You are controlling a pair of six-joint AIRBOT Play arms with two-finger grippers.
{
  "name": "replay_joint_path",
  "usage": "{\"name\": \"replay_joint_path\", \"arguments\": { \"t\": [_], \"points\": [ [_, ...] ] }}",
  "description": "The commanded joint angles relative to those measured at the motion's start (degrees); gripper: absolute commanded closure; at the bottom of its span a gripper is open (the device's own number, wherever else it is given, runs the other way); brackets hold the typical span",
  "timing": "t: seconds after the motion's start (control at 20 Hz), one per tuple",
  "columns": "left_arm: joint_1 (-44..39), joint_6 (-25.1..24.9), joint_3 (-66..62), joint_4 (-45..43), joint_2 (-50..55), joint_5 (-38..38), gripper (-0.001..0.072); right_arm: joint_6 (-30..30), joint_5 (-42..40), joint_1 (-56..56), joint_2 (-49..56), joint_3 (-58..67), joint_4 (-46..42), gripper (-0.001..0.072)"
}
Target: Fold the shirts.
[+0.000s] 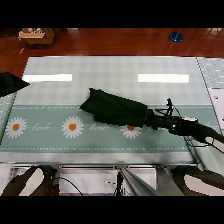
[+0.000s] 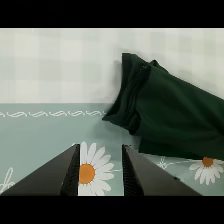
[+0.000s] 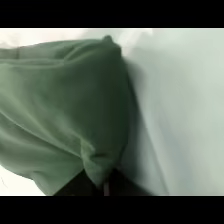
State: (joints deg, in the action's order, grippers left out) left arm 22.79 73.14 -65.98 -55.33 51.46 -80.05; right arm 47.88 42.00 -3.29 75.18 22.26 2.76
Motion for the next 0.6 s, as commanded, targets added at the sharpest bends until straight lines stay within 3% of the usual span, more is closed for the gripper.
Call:
{"name": "replay_joint_path", "arguments": {
  "t": [0.0,0.15,0.35,0.45,0.55],
  "points": [
    [0.0,0.0,0.0,0.0,0.0,0.1,0.0372,-3.8,10.0,3.6,-2.0,5.0,3.8,0.0686],
    [0.0,0.0,0.0,0.0,0.0,0.4,0.0372,9.9,14.6,12.6,-11.4,13.2,-7.7,0.0686],
    [0.0,0.0,0.0,0.0,0.4,1.8,0.0373,33.6,23.8,27.6,-24.0,29.1,-39.2,0.0686],
    [0.0,0.0,0.0,0.0,0.9,2.1,0.0373,39.8,33.3,36.4,-27.5,36.3,-52.0,0.0686],
    [0.0,0.0,0.0,0.0,1.5,2.2,0.0373,41.0,44.0,46.4,-29.2,42.4,-61.9,0.0686]
  ]
}}
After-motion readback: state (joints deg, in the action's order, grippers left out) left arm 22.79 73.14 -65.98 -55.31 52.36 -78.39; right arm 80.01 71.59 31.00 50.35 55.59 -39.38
